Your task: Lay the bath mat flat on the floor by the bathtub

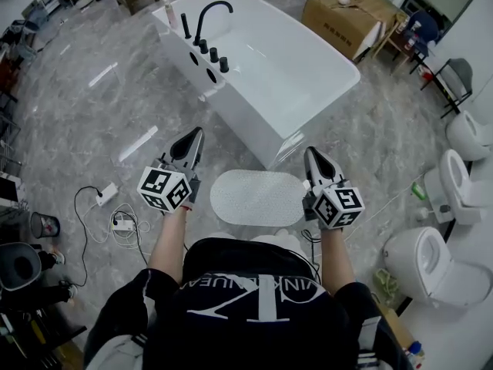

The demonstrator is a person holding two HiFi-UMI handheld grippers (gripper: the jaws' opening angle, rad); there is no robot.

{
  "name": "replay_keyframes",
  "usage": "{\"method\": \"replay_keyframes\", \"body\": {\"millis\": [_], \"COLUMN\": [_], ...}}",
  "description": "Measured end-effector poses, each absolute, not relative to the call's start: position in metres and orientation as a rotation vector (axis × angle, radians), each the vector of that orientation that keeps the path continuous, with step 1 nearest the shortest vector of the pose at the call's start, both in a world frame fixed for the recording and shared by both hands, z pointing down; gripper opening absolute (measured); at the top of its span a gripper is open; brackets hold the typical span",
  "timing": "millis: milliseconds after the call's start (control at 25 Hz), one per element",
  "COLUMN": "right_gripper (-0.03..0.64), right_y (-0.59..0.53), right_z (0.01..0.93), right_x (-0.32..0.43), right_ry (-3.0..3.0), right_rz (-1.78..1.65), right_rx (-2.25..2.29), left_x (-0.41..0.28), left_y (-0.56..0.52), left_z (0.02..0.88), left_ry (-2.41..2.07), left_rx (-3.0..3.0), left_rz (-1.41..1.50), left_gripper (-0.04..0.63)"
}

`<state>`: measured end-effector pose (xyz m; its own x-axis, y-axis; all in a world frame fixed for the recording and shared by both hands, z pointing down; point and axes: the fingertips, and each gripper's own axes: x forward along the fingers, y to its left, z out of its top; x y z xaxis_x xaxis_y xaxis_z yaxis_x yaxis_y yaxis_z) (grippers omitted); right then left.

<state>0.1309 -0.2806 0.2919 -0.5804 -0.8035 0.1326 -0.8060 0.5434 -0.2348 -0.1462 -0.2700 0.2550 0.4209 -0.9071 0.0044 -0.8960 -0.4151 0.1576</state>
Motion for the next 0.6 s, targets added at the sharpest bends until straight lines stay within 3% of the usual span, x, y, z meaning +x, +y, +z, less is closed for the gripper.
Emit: {"method": "replay_keyframes", "body": {"millis": [600], "right_gripper": [0.026], "right_y": [-0.2846], "right_z": [0.2992], "right_x": [0.1409], "right_ry": [-2.751], "right_rz": [0.454], "right_rx": [1.432], "left_x": [-0.1438], "left_y": [-0.2703], "left_z": [0.2573], "left_ry": [-1.643], "left_rx": [2.520], "left_rz": [-0.117], "left_gripper": [0.012]}}
